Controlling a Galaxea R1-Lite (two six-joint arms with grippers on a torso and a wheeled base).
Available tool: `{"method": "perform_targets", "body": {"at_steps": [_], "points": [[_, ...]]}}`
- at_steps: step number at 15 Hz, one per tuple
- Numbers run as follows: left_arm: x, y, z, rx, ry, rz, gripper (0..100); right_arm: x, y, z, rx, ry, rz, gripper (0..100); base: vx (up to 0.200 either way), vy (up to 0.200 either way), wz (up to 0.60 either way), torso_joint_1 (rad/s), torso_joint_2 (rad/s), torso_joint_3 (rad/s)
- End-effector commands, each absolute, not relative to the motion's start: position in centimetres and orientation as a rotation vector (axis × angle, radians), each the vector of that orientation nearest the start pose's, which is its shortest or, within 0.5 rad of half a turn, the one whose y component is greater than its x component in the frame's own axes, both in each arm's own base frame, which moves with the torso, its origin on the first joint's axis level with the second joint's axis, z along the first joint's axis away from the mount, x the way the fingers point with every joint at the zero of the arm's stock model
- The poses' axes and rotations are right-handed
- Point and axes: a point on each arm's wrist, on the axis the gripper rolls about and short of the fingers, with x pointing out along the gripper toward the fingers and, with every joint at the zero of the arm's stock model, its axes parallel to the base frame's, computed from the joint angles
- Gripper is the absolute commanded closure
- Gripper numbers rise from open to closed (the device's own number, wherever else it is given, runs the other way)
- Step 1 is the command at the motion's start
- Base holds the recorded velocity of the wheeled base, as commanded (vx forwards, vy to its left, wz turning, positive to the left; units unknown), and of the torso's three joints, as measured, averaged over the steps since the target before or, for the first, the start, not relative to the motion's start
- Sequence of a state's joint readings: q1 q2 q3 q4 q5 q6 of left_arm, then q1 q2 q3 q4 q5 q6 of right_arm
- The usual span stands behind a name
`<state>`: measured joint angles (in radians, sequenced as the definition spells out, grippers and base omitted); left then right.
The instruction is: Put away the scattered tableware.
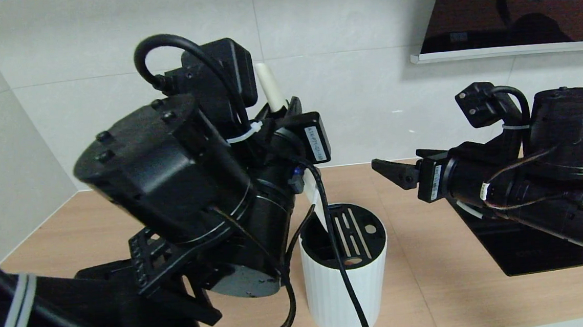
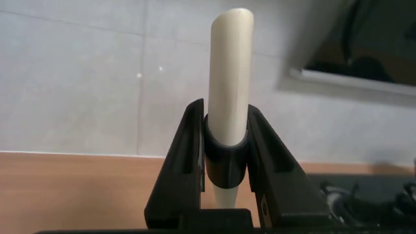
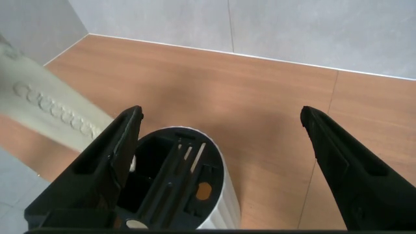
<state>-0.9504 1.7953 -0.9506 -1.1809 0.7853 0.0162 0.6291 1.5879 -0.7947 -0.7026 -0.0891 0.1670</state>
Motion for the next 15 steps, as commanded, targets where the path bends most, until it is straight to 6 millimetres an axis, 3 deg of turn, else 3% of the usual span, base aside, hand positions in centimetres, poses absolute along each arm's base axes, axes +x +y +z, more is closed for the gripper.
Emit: {"method": "perform_targets", "body": {"at_steps": [1, 15], "points": [[20.5, -26.6, 23.1, -0.212, -0.192, -0.174, 100, 23.1, 16.6, 21.8, 0.130, 0.134, 0.532, 0, 0.000, 0.000, 0.00, 0.000, 0.00, 0.000], [21.1, -28.1, 19.3, -0.144, -0.111, -0.186, 100, 23.1, 16.6, 21.6, 0.125, 0.140, 0.532, 0, 0.000, 0.000, 0.00, 0.000, 0.00, 0.000]]}}
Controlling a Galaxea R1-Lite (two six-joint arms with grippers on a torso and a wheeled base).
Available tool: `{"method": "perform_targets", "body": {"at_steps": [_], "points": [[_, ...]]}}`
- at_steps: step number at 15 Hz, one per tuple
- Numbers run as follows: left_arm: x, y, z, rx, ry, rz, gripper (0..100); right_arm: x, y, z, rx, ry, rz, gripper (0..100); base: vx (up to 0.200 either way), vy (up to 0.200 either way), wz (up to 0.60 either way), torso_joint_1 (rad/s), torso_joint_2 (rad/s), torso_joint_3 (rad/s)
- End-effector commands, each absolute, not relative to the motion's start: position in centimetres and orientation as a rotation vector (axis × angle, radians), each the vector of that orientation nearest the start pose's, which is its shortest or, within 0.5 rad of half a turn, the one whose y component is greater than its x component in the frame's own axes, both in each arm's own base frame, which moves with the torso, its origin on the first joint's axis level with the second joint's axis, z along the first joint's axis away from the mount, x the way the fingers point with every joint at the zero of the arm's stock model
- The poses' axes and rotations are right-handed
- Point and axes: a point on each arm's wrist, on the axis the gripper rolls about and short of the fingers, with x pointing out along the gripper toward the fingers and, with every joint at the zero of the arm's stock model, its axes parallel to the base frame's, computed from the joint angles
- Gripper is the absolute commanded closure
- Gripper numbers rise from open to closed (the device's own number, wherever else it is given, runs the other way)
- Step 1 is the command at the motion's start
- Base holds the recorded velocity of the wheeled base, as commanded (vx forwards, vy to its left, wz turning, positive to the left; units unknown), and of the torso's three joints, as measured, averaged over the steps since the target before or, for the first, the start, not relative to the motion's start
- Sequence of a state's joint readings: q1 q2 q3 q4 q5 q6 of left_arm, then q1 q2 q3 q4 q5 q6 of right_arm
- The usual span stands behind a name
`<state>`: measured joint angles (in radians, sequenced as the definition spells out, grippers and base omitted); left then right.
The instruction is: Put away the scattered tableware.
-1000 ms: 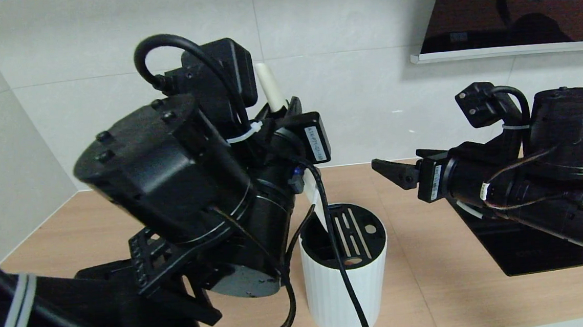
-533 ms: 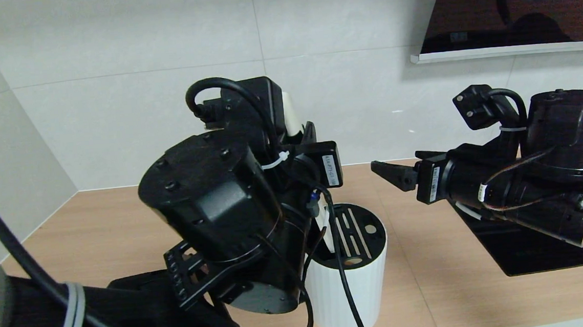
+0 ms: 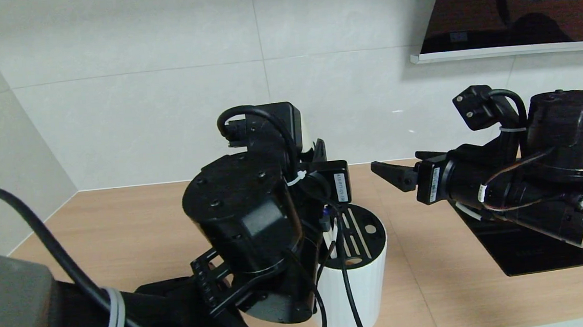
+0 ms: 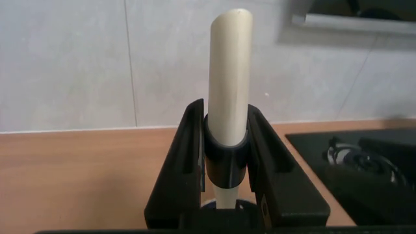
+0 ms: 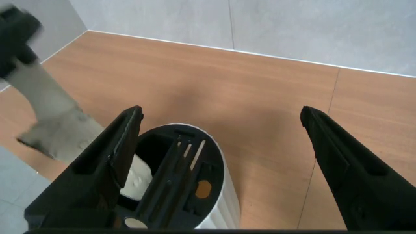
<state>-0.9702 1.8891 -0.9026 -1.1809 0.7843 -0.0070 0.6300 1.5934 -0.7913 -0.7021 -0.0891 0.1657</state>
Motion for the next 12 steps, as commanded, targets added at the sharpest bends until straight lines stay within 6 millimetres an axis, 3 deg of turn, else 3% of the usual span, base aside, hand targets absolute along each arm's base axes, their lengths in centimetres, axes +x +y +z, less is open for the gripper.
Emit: {"method": "perform_targets", "body": {"at_steps": [1, 12], "points": [[21.3, -28.3, 18.8, -0.142, -0.101, -0.186, 100, 23.2, 16.6, 21.6, 0.125, 0.142, 0.531, 0, 0.000, 0.000, 0.00, 0.000, 0.00, 0.000], [21.5, -28.7, 14.9, -0.057, -0.022, -0.203, 100, 23.1, 16.6, 21.5, 0.123, 0.143, 0.531, 0, 0.000, 0.000, 0.00, 0.000, 0.00, 0.000]]}}
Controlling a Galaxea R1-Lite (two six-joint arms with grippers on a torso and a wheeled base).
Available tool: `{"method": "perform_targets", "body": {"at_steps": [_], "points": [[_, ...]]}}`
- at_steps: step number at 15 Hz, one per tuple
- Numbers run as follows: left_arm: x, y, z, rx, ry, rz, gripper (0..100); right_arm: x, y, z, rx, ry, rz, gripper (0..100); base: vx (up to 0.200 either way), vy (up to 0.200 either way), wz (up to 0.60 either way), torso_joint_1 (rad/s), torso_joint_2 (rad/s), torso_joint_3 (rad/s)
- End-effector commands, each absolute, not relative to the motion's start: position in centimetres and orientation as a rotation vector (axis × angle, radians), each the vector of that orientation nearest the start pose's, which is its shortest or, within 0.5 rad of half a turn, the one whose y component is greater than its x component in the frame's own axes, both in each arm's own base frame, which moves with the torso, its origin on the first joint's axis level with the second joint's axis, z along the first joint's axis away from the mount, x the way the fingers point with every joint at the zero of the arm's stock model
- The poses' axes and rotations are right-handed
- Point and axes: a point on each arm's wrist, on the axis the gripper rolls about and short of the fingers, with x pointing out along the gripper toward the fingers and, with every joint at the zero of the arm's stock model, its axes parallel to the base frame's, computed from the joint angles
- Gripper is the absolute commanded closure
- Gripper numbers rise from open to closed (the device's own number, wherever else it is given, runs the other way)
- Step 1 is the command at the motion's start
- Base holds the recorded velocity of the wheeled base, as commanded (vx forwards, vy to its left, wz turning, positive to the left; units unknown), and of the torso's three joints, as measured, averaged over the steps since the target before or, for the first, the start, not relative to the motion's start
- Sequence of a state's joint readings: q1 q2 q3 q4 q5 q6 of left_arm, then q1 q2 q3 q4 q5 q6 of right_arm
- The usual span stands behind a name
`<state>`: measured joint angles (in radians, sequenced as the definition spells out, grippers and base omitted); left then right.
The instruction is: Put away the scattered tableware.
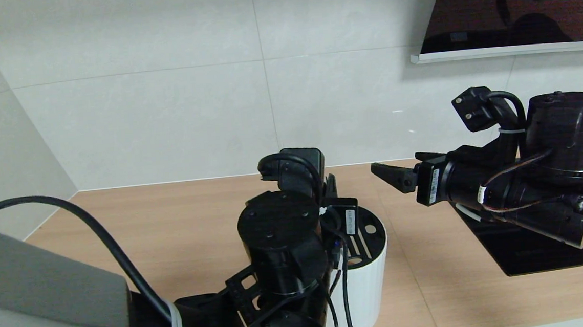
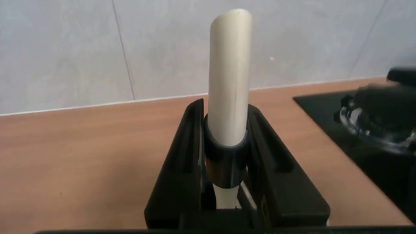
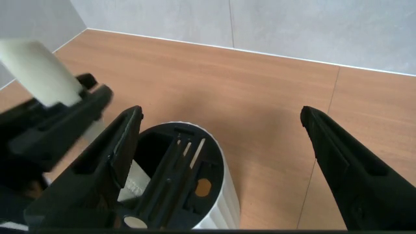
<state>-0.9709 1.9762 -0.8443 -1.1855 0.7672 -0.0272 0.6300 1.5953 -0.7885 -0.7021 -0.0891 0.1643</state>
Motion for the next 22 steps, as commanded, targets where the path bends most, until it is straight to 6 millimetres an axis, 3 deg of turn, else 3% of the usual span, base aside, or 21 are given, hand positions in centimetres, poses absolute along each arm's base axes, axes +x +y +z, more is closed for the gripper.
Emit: {"method": "perform_targets", "body": {"at_steps": [1, 6, 15, 16, 22], "points": [[21.6, -28.8, 14.7, -0.061, -0.017, -0.203, 100, 23.1, 16.6, 21.5, 0.123, 0.143, 0.531, 0, 0.000, 0.000, 0.00, 0.000, 0.00, 0.000], [22.0, -29.4, 12.7, -0.049, 0.021, -0.202, 100, 23.1, 16.6, 21.5, 0.123, 0.143, 0.531, 0, 0.000, 0.000, 0.00, 0.000, 0.00, 0.000], [22.0, -29.5, 12.4, -0.049, 0.028, -0.203, 100, 23.1, 16.6, 21.5, 0.123, 0.143, 0.531, 0, 0.000, 0.000, 0.00, 0.000, 0.00, 0.000], [22.0, -29.5, 12.3, -0.048, 0.029, -0.203, 0, 23.1, 16.6, 21.5, 0.123, 0.143, 0.531, 0, 0.000, 0.000, 0.00, 0.000, 0.00, 0.000], [22.0, -29.5, 12.4, -0.049, 0.028, -0.203, 0, 23.1, 16.6, 21.5, 0.123, 0.143, 0.531, 0, 0.000, 0.000, 0.00, 0.000, 0.00, 0.000]]}}
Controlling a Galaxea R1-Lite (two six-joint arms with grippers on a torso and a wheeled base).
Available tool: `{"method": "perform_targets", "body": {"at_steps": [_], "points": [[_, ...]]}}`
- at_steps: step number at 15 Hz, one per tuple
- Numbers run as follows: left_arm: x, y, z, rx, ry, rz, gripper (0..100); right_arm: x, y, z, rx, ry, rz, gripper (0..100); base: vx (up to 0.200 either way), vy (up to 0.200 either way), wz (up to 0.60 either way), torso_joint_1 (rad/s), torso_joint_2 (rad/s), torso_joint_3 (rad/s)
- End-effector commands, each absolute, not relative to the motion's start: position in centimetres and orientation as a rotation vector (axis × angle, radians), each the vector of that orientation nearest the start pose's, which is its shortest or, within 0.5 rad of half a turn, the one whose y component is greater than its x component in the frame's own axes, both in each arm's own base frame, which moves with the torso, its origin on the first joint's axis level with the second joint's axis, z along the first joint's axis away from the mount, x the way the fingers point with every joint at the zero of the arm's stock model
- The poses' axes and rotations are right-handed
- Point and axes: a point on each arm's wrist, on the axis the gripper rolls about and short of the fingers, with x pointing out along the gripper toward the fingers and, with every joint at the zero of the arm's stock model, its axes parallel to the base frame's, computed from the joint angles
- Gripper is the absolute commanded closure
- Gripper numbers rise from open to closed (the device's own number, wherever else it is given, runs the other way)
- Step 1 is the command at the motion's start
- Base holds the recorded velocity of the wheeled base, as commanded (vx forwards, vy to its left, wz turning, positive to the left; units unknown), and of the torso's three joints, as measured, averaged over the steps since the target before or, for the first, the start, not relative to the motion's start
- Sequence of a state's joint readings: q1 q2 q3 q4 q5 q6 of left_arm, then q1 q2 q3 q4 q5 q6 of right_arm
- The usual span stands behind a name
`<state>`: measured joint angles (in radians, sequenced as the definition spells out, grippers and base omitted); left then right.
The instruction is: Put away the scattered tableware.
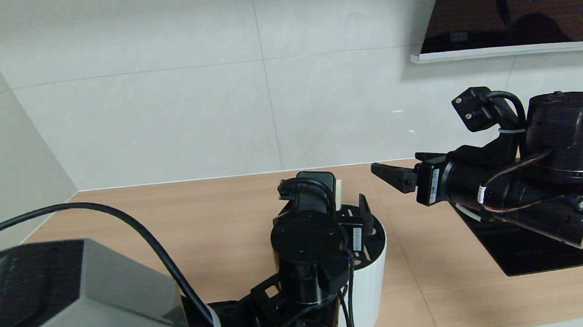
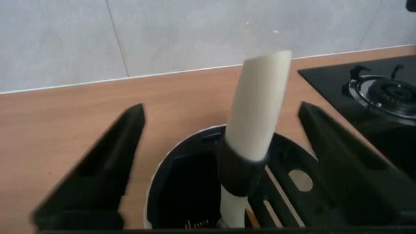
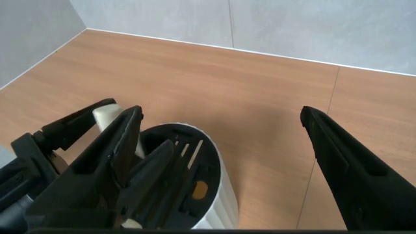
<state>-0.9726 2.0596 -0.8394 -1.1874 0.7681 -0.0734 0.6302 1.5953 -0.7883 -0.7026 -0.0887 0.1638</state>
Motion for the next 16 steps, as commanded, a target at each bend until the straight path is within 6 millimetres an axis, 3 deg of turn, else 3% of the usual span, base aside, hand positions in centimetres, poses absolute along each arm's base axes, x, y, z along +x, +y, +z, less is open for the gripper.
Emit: {"method": "perform_targets", "body": {"at_steps": [1, 3, 6, 7, 9, 11, 15, 16], "points": [[22.0, -29.5, 12.4, -0.050, 0.027, -0.203, 0, 23.1, 16.6, 21.5, 0.123, 0.143, 0.531, 0, 0.000, 0.000, 0.00, 0.000, 0.00, 0.000], [21.9, -29.2, 13.2, -0.066, 0.013, -0.202, 0, 23.1, 16.6, 21.5, 0.123, 0.143, 0.531, 0, 0.000, 0.000, 0.00, 0.000, 0.00, 0.000], [20.6, -26.9, 18.6, -0.170, -0.076, -0.202, 0, 22.9, 16.4, 22.0, 0.132, 0.128, 0.531, 0, 0.000, 0.000, 0.00, 0.000, 0.00, 0.000], [20.1, -26.3, 19.4, -0.177, -0.082, -0.215, 0, 22.8, 16.3, 22.2, 0.135, 0.120, 0.532, 0, 0.000, 0.000, 0.00, 0.000, 0.00, 0.000], [18.2, -23.2, 23.1, -0.206, -0.112, -0.259, 0, 22.2, 15.8, 23.2, 0.145, 0.088, 0.533, 0, 0.000, 0.000, 0.00, 0.000, 0.00, 0.000], [17.4, -19.8, 26.0, -0.237, -0.154, -0.223, 0, 22.0, 15.2, 23.5, 0.150, 0.075, 0.515, 0, 0.000, 0.000, 0.00, 0.000, 0.00, 0.000], [15.5, -13.6, 27.8, -0.247, -0.193, -0.154, 0, 20.9, 13.4, 23.5, 0.154, 0.064, 0.471, 0, 0.000, 0.000, 0.00, 0.000, 0.00, 0.000], [13.9, -11.2, 28.0, -0.233, -0.187, -0.128, 0, 20.4, 12.2, 24.2, 0.169, 0.033, 0.437, 0, 0.000, 0.000, 0.00, 0.000, 0.00, 0.000]]}}
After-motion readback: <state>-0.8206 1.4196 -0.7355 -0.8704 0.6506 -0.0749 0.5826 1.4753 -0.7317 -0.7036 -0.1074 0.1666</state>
